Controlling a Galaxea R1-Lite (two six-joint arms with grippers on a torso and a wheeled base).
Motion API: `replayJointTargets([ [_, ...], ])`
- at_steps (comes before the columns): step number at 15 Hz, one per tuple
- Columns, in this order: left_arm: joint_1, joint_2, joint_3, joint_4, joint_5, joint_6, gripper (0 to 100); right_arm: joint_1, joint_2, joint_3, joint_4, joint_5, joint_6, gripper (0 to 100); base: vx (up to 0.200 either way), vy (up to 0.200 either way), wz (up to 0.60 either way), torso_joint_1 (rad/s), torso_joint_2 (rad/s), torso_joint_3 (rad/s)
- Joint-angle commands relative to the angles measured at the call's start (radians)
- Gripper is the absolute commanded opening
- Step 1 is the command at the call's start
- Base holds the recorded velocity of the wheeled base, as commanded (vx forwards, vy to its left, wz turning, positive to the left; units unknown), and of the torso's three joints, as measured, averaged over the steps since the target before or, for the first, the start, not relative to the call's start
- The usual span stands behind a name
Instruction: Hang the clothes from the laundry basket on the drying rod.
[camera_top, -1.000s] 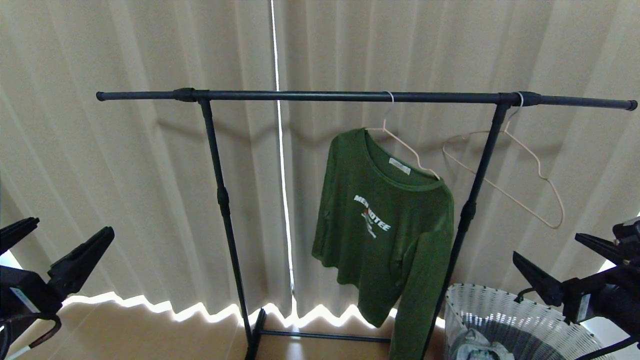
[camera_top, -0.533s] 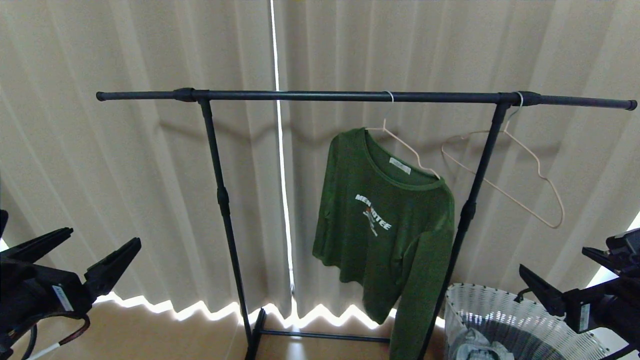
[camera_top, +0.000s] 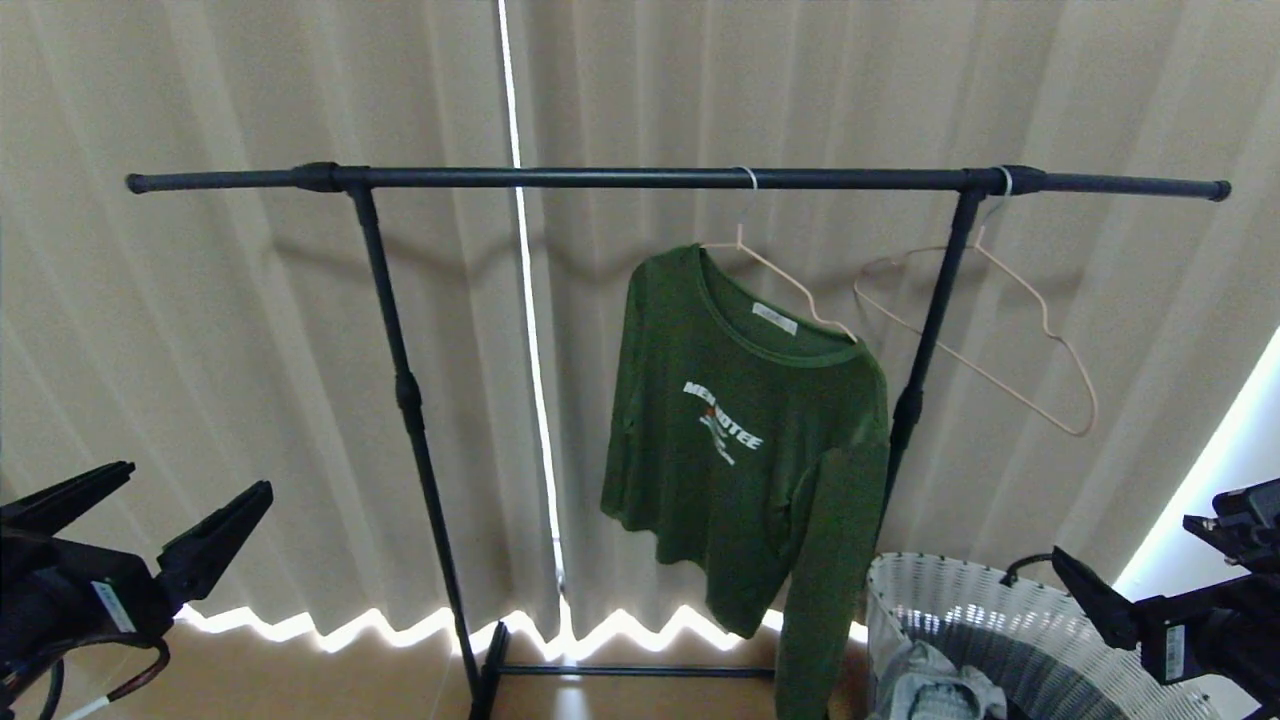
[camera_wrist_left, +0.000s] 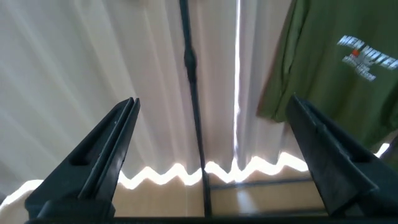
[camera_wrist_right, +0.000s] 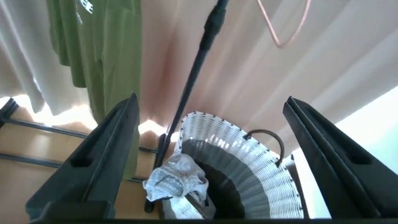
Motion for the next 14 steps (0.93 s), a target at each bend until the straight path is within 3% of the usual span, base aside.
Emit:
replayJointTargets([
  [1,-0.001,-0.008,0.008,-0.002,0.000,0.002,100,0.000,0.005,0.002,0.003,0.000,-0.002,100,0.000,0.000,0.00,-0.163,0.44,0.242],
  [7,-0.004,-0.010,0.017,-0.002,0.000,0.028,100,0.000,-0.005,0.007,-0.002,0.001,-0.028,100,0.000,0.000,-0.20,-0.185,0.45,0.266],
  [14,-0.001,-0.015,0.016,-0.003,0.000,0.028,100,0.000,-0.003,0.015,-0.002,0.000,-0.066,100,0.000,0.000,0.00,-0.024,0.06,0.038],
])
